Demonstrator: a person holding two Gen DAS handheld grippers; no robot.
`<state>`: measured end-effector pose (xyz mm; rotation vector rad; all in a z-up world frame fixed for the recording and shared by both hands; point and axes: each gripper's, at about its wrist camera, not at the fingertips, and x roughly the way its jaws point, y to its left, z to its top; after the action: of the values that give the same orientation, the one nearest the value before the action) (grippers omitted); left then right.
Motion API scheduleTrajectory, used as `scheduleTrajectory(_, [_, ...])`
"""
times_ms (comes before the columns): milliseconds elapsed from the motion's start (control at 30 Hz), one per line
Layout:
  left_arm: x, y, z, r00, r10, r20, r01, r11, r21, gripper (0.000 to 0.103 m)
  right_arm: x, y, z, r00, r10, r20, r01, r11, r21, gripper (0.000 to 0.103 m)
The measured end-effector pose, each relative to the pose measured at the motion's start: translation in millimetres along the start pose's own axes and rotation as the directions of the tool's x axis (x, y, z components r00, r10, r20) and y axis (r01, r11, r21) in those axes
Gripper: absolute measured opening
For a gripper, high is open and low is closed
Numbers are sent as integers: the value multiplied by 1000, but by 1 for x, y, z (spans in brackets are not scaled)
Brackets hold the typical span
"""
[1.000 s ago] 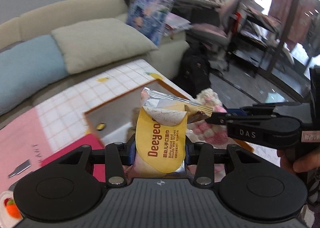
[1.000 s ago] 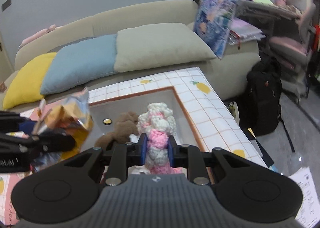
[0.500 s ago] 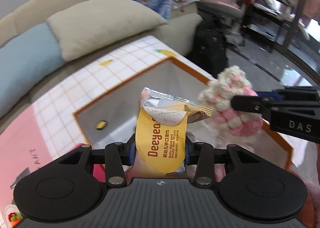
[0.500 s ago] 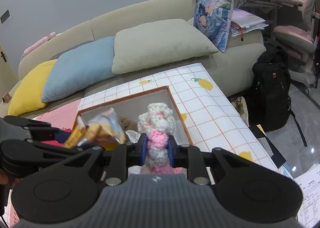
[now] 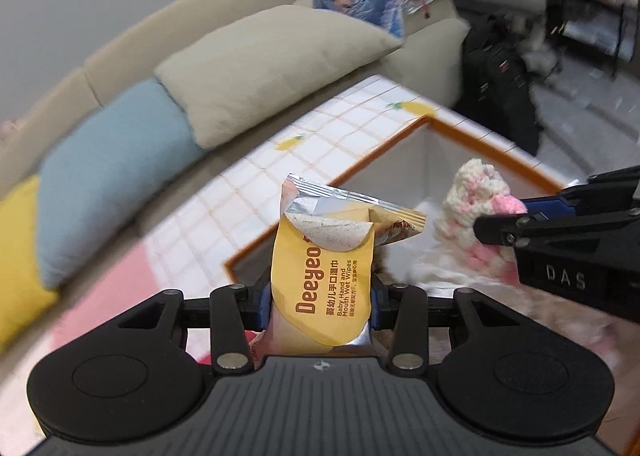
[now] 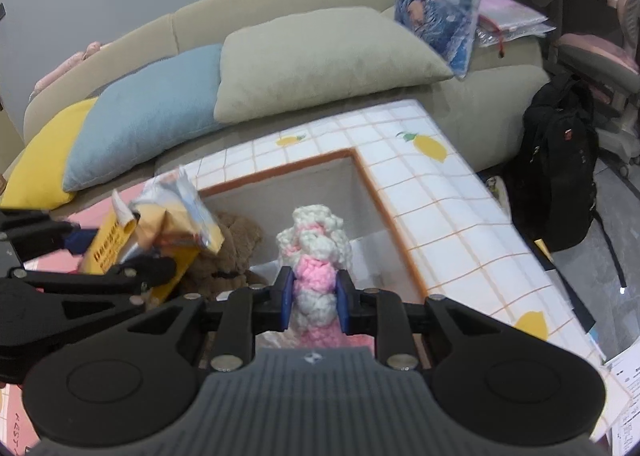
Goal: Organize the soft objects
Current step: 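Open both grippers to drop the packet and knitted toy into the box, then move both open grippers toward the orange crochet ball on the round pad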
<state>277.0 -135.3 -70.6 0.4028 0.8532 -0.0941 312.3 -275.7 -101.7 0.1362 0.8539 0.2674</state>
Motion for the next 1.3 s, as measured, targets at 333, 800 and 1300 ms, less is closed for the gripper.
scheduleTrajectory(333, [-4, 25, 6, 949, -303, 92, 315, 933, -174, 47, 34, -1, -16, 991, 1, -131, 4, 999, 39, 29])
scheduleTrajectory(800, [30, 4, -5, 954, -292, -70, 278, 946, -164, 54, -4, 3, -31, 992, -19, -123, 16, 1000, -24, 59])
scheduleTrajectory(1300, [-47, 43, -22, 908, -387, 163, 416, 882, -222, 80, -50, 27, -49, 997, -41, -63, 44, 998, 38, 87])
